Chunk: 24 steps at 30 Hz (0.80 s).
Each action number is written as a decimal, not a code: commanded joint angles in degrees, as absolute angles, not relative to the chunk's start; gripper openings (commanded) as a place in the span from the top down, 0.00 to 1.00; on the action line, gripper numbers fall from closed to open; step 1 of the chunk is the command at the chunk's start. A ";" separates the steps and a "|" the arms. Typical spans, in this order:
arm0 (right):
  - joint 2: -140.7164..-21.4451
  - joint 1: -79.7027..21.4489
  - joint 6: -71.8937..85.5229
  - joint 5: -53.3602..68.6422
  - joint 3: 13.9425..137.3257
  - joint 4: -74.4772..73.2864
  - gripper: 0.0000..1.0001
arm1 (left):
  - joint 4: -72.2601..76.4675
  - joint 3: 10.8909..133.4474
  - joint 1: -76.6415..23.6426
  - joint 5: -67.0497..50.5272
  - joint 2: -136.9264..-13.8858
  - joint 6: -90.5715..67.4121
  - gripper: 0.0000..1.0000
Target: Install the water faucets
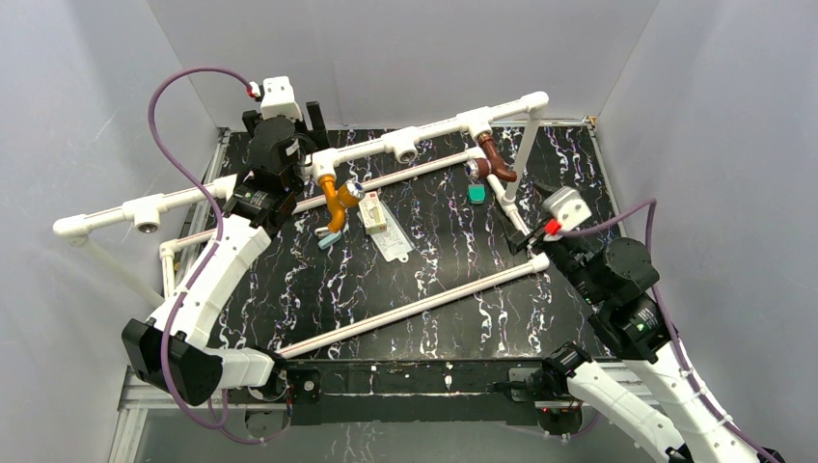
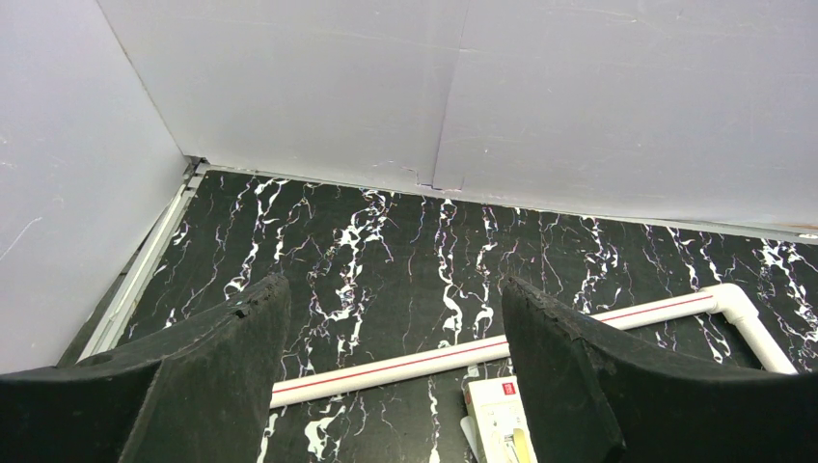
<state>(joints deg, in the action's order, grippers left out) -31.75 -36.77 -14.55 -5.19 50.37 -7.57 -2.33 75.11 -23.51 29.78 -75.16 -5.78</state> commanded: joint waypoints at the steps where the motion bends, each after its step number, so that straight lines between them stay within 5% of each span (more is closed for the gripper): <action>1: -30.03 -36.83 -38.49 -3.58 48.77 -4.77 0.15 | -19.74 69.13 -25.03 26.47 -81.03 -6.29 0.22; 11: -33.03 -36.83 -62.23 -6.00 42.03 11.45 0.15 | -19.69 69.06 -25.05 26.37 -80.95 -6.24 0.22; 24: -40.89 -36.83 -72.11 -6.70 41.05 25.46 0.17 | -19.75 69.15 -25.04 25.89 -80.78 -6.43 0.22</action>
